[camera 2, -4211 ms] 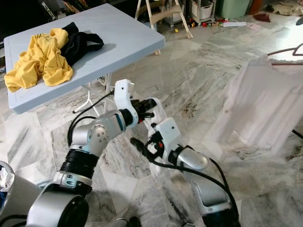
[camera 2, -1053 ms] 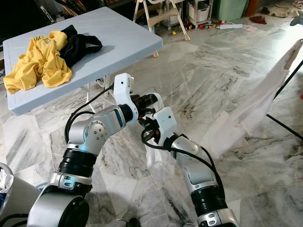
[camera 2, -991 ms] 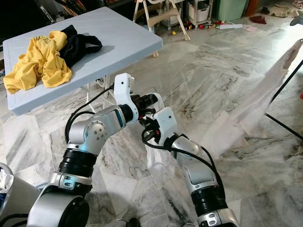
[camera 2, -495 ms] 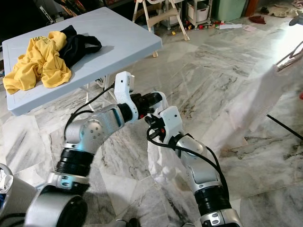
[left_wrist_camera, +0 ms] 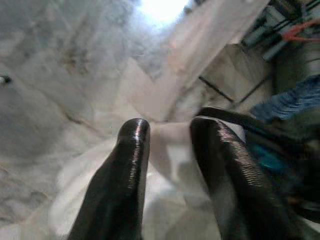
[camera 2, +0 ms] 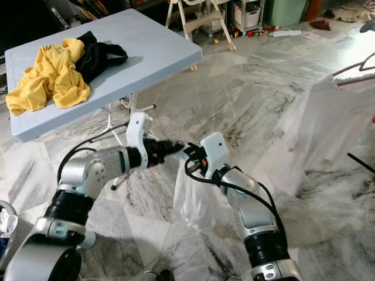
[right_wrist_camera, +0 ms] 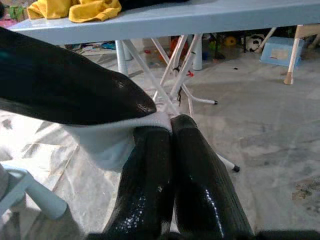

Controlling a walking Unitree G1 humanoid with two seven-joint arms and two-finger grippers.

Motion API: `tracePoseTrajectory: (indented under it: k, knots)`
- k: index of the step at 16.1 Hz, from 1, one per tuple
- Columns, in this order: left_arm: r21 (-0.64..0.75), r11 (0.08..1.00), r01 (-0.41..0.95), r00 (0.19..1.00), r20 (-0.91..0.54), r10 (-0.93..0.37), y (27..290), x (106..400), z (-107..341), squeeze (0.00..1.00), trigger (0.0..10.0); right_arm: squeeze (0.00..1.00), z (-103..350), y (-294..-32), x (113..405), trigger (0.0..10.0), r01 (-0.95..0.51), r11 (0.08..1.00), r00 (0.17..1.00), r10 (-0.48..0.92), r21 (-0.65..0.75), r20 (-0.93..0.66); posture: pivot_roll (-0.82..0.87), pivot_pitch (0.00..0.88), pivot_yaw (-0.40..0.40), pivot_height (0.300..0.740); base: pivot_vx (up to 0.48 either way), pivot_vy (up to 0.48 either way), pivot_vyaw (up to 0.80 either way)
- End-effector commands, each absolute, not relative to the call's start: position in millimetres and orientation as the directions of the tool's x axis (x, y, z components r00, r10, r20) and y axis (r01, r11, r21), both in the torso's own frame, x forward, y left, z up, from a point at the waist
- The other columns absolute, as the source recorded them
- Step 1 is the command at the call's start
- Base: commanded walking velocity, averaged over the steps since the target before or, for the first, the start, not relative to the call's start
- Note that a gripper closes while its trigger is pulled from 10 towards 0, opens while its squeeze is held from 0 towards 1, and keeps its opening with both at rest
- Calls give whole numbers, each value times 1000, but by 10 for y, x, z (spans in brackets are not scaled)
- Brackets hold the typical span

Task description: Hang hanger

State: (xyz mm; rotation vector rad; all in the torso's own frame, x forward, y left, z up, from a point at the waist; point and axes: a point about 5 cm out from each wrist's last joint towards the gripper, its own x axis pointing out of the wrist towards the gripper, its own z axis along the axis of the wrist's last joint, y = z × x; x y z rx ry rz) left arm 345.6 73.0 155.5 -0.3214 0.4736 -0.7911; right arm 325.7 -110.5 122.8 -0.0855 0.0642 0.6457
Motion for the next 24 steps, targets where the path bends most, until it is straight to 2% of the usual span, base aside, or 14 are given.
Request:
tracePoseTrajectory:
  k: [1,6,8,9,10,13,15,17,18,20,21,22,23,24]
  knots:
    - [-455,649,610,593,-281,-754,725,3425,1569,1000,10000,0,1233,-1054,3239,0,-614,786,789,610,-71,-75,-103,74,146,740,0,0,0]
    - [-424,612,668,561,-254,-788,754,3423,1657,1000,10000,0,1187,-1043,3229,0,-618,782,786,611,-83,-93,-101,77,143,740,0,0,0]
    - [-368,704,608,686,-202,-699,912,3595,1817,1000,10000,0,1182,-1082,3246,0,-606,791,795,598,-88,-103,-107,77,142,740,0,0,0]
    - [-349,719,601,702,-200,-683,960,3619,1847,1000,10000,0,1163,-1100,3244,0,-605,791,795,595,-90,-121,-107,77,142,740,0,0,0]
    - [-317,728,608,707,-201,-678,1010,3624,1863,1000,10000,0,1115,-1132,3240,0,-600,794,797,583,-99,-157,-106,79,138,740,0,0,0]
    - [-270,770,579,728,-254,-637,1217,3585,1739,1000,10000,0,808,-1374,3188,0,-588,800,758,495,-118,-425,-105,85,128,740,0,0,0]
    - [-276,775,568,722,-285,-631,1210,3475,1573,1000,10000,0,785,-1528,3114,0,-603,795,710,495,-69,-501,-107,90,119,740,0,0,0]
    - [-278,779,562,718,-304,-626,1132,3373,1416,1000,10000,0,837,-1630,3053,0,-644,758,680,504,-104,-532,-113,94,109,740,0,0,0]
    - [-256,802,539,742,-307,-596,1097,3339,1330,1000,10000,0,1024,-1600,3082,0,-665,735,703,555,-134,-445,-120,97,103,740,0,0,0]
    - [-246,818,520,748,-333,-575,1009,3209,1125,1000,10000,0,1764,-1488,3272,0,-579,791,813,578,-199,-72,-128,98,101,740,0,0,0]
    - [-255,816,519,741,-341,-578,996,3188,1096,1000,10000,0,1865,-1480,3300,0,-560,804,823,567,-197,-27,-128,98,101,740,0,0,0]
    - [-249,813,527,736,-345,-583,978,3164,1073,616,10000,0,1977,-1472,3331,0,-540,816,832,554,-207,13,-136,98,101,740,0,0,0]
    - [-236,811,535,733,-348,-584,939,3138,1039,0,10000,0,2216,-1446,3396,0,-497,837,843,528,-229,102,-142,99,98,740,0,0,0]
    - [-233,812,535,734,-349,-583,918,3135,1028,0,10000,0,2349,-1421,3427,0,-478,847,842,517,-234,152,-142,99,98,740,0,0,0]
